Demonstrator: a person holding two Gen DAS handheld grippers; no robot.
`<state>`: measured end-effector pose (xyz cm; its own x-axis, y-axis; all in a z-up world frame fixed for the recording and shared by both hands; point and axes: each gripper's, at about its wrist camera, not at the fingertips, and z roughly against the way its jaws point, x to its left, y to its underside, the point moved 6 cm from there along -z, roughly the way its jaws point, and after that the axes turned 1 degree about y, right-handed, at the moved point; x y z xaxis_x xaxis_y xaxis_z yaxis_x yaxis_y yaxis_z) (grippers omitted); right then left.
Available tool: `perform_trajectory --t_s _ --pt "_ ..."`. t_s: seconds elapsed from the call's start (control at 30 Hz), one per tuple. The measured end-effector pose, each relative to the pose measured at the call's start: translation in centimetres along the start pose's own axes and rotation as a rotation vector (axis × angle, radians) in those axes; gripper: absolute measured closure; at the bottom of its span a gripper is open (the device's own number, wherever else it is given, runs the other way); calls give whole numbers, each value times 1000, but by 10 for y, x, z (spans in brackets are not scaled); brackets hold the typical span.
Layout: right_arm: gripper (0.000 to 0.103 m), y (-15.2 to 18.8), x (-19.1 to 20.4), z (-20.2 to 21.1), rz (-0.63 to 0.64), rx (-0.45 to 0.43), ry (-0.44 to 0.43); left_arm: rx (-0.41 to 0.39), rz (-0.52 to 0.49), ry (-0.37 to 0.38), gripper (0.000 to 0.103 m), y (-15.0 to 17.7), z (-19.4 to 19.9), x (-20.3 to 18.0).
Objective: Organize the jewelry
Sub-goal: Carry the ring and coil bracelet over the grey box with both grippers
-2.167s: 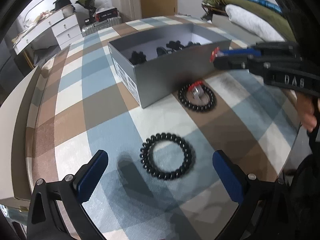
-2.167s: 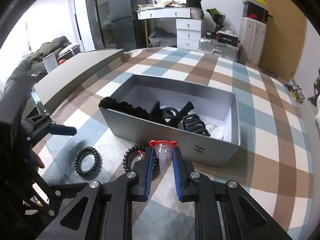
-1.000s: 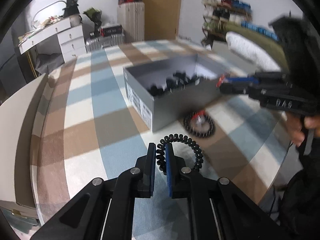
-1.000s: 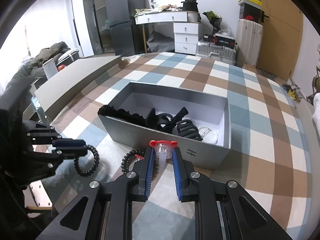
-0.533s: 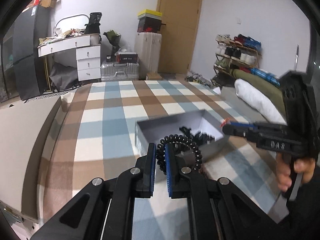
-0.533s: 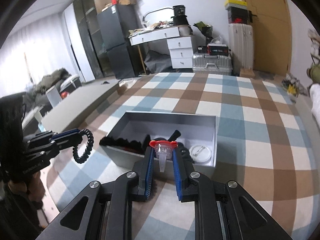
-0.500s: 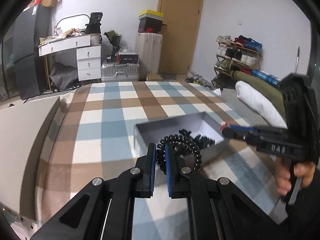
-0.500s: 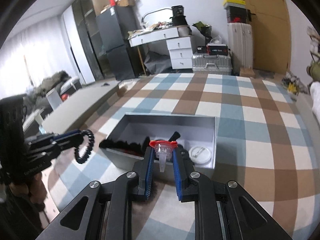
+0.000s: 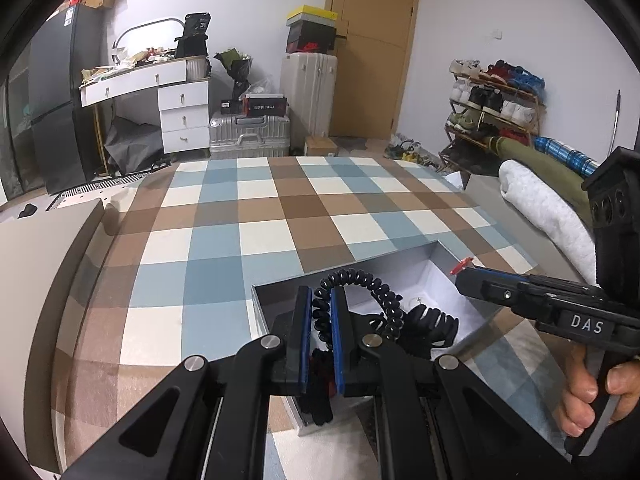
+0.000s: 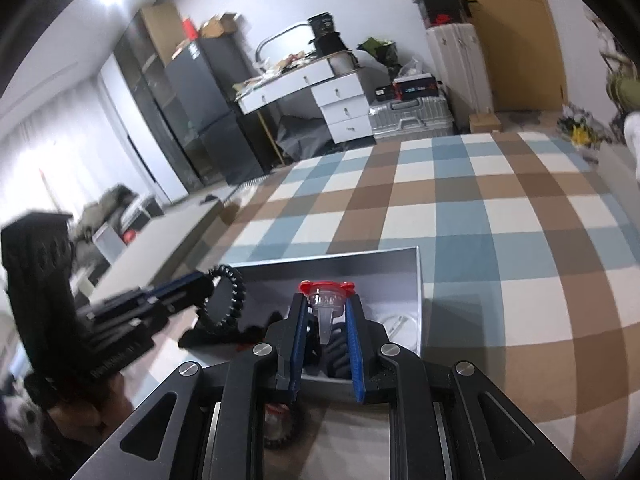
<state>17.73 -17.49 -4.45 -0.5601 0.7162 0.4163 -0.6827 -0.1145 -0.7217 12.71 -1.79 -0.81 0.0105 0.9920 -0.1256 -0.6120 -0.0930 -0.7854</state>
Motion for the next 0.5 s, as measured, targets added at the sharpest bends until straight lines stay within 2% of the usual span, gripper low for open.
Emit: perform_trajectory --t_s 0.23,0.5 --pt "85 4 -4 -6 -13 25 -6 35 -25 -30 98 6 -11 -3" --pt "85 8 -1 -13 4 41 -12 41 -64 -85 98 2 -20 -2"
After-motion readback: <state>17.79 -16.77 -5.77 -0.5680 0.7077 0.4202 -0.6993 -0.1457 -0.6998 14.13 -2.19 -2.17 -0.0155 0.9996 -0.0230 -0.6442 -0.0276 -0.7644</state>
